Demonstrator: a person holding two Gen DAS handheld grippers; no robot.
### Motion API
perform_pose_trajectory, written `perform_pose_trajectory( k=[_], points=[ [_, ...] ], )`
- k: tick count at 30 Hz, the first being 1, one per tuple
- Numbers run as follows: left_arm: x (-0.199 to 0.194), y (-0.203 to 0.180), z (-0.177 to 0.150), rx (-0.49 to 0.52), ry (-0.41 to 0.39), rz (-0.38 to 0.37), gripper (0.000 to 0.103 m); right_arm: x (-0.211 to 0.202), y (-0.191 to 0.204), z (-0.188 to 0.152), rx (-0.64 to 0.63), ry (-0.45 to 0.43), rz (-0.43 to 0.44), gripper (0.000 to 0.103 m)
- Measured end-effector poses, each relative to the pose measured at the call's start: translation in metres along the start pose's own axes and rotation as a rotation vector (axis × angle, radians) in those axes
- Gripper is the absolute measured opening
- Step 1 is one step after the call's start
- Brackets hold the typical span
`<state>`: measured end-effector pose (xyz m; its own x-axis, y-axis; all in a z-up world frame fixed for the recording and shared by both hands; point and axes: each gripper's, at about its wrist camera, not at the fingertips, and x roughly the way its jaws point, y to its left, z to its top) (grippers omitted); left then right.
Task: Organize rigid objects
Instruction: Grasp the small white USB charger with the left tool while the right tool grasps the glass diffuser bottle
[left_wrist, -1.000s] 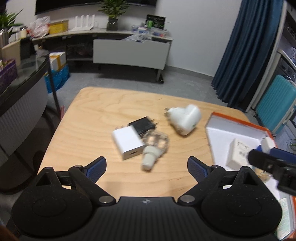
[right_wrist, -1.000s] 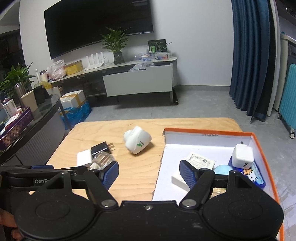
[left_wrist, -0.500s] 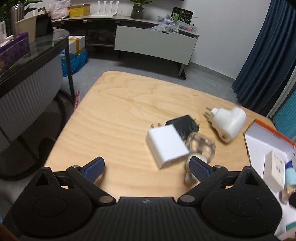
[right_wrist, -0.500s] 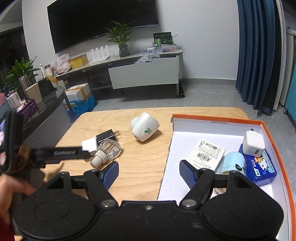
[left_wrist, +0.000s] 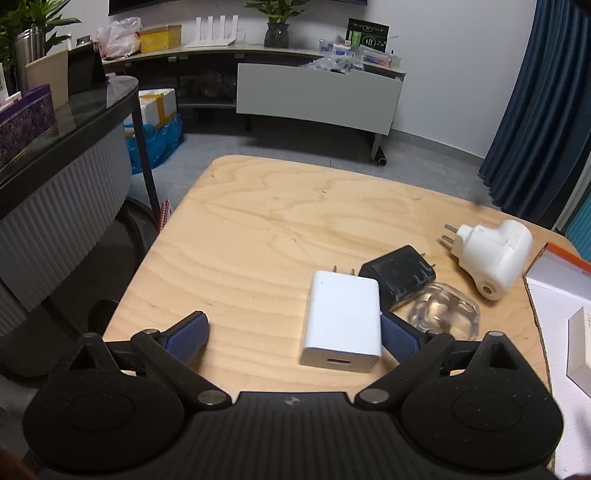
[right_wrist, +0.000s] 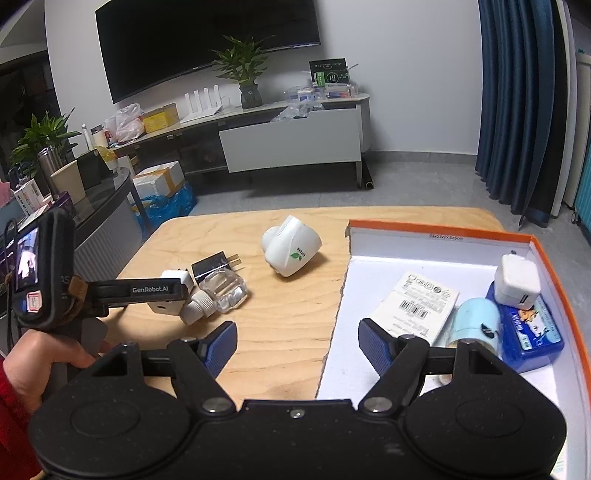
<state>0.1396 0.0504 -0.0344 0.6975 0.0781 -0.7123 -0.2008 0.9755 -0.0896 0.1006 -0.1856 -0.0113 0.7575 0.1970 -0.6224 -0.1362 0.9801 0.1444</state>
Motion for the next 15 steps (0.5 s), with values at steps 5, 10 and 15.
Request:
perform_pose_trajectory(
  k=[5, 10, 15],
  points=[
    [0.008, -0.014, 0.002, 0.113, -0.021, -0.014, 0.088, 0.008, 0.009, -0.001, -0.015, 0.016, 0.015, 0.086],
    [0.005, -0.014, -0.001, 0.155, -0.074, -0.018, 0.04, 0.02, 0.015, 0.001, -0.01, 0.033, 0.03, 0.086],
    [0.003, 0.001, 0.0, 0.1, -0.069, -0.059, 0.041, 0.042, 0.029, 0.008, -0.004, 0.059, 0.07, 0.086]
  ],
)
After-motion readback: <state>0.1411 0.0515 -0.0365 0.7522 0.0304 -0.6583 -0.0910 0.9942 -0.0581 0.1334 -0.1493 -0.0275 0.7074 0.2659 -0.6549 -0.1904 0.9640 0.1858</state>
